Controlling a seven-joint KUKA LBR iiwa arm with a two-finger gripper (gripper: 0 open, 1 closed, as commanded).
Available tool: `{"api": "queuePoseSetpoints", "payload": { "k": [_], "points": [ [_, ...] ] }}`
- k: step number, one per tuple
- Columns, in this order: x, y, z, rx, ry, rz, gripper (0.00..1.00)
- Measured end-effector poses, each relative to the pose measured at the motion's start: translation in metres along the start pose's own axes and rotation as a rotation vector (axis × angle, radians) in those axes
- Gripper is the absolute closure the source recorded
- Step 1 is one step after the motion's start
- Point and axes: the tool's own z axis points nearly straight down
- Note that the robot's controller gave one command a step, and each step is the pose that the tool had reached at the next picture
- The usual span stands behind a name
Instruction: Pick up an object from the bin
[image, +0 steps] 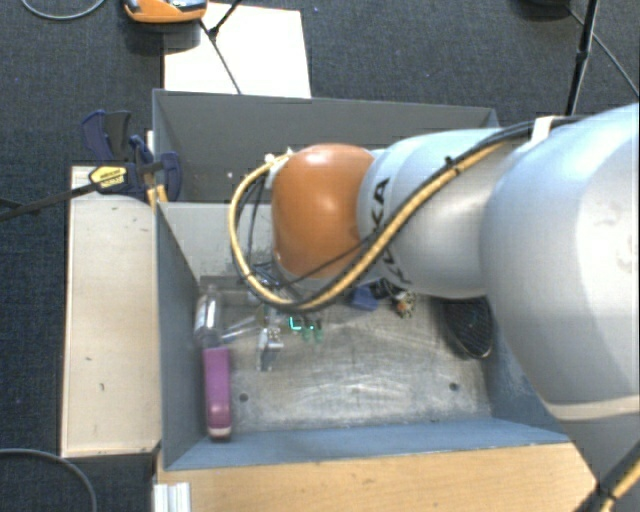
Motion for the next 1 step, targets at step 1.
{"api": "queuePoseSetpoints", "payload": {
  "k": [1],
  "points": [
    [-0.0198,-0.0208,0.0584,-0.003,-0.013,-0.03,0.0]
  ]
}}
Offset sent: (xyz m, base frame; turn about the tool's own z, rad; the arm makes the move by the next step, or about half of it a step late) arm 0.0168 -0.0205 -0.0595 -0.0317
